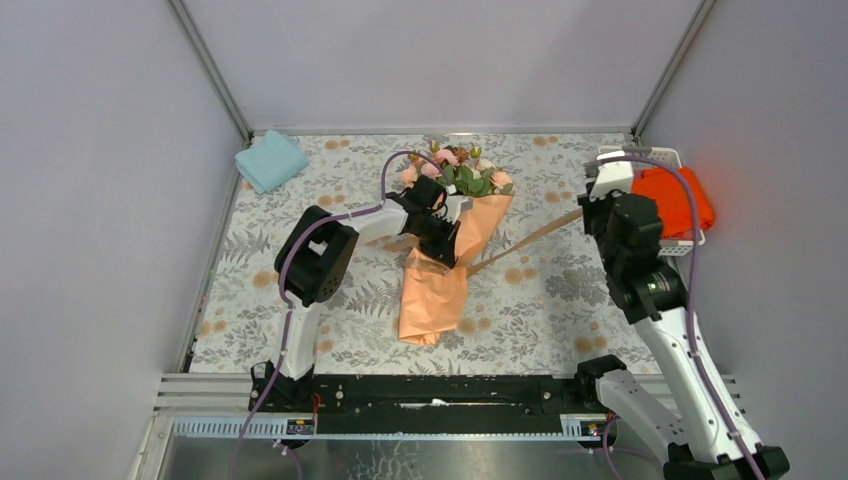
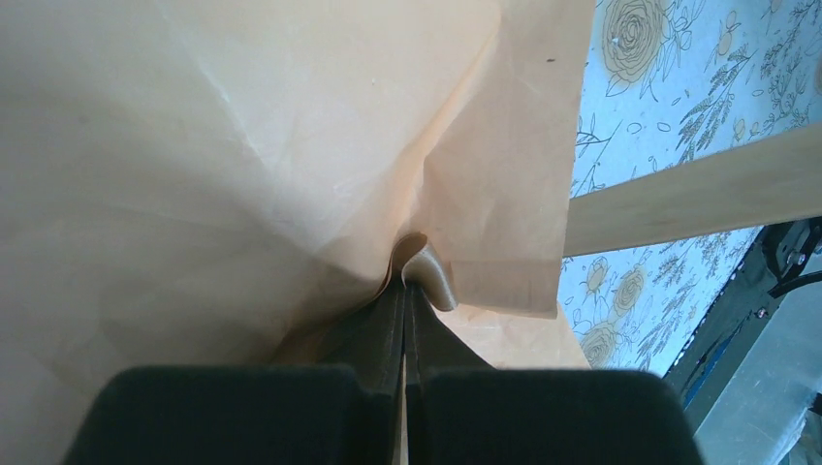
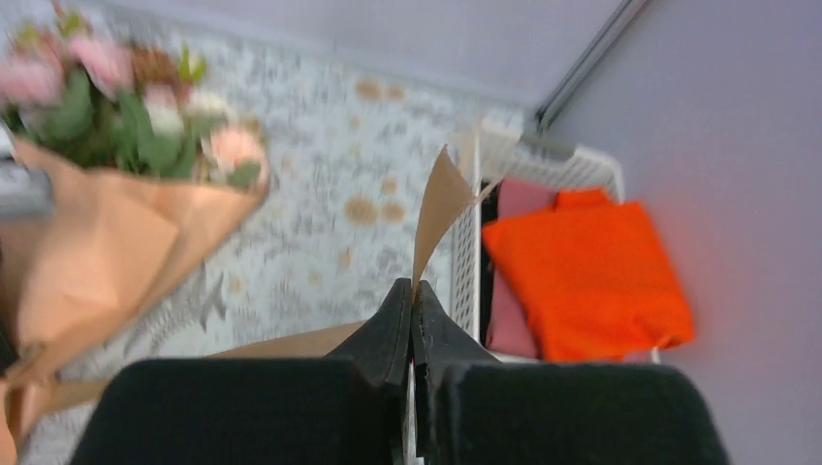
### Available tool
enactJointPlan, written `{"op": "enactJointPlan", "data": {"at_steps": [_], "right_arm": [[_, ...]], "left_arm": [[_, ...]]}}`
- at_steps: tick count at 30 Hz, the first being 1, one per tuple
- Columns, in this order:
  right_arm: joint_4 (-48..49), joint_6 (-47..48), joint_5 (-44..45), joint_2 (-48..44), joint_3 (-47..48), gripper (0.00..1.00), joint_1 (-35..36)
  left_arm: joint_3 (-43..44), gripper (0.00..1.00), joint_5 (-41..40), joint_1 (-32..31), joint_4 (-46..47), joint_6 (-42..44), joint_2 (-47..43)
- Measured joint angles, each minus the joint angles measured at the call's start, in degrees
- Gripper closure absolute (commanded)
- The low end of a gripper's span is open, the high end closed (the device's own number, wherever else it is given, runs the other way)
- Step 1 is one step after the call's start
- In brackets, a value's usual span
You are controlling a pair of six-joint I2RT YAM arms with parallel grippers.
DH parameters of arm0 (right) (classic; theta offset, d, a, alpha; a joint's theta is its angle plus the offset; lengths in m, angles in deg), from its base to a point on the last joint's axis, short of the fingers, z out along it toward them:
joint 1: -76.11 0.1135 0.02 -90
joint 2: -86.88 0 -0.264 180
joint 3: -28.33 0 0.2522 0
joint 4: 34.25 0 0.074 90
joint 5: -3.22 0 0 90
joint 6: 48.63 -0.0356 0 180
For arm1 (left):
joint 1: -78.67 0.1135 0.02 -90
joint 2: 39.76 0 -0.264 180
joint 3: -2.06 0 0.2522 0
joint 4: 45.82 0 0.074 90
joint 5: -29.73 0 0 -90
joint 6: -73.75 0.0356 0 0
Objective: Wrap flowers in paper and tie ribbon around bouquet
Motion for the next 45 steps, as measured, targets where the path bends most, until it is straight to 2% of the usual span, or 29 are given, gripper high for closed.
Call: {"op": "enactJointPlan", "data": {"at_steps": [6,9,12,16,19,25,34,40,45], "right_arm": [[3.58,1.99,-2.40,-4.20,6.82,1.00,0.02],[4.72,1.62,-8.96,-3.96,9.68,1.00,0.02],[7.78,-1.77,-19.45,-1.31,13.35,1.00,0.00],[20.79,-12.57,-34.71,5.25,13.35,1.00,0.90],[32.06,-20.68,-39.52,12.09,8.22,1.00,4.13],[43.76,-33.07,-43.17,30.14,-1.66,1.00,12.35],[61.13,-46.84,-39.36,46.14,-8.44,1.00,12.44],[61.35,-49.37,-38.99,57.94,-5.64,1.00,12.44],[58.69,-49.16,-39.69,63.47,1.29,1.00,12.44]], "left_arm": [[0.63,1.00,0.15,0.00,-0.44,0.42,0.00],[1.11,1.00,0.26,0.00,-0.44,0.52,0.00],[1.27,1.00,0.44,0.00,-0.42,0.63,0.00],[1.27,1.00,0.98,0.00,-0.42,0.63,0.00],[1.27,1.00,1.44,0.17,-0.39,0.59,-0.04],[-1.40,1.00,4.04,2.54,1.40,-2.16,-1.79],[-8.87,1.00,9.97,10.16,10.60,-12.68,-5.40],[-9.09,1.00,11.82,11.43,11.52,-13.40,-9.51],[-10.08,1.00,12.74,11.80,9.25,-7.34,-16.76]]}}
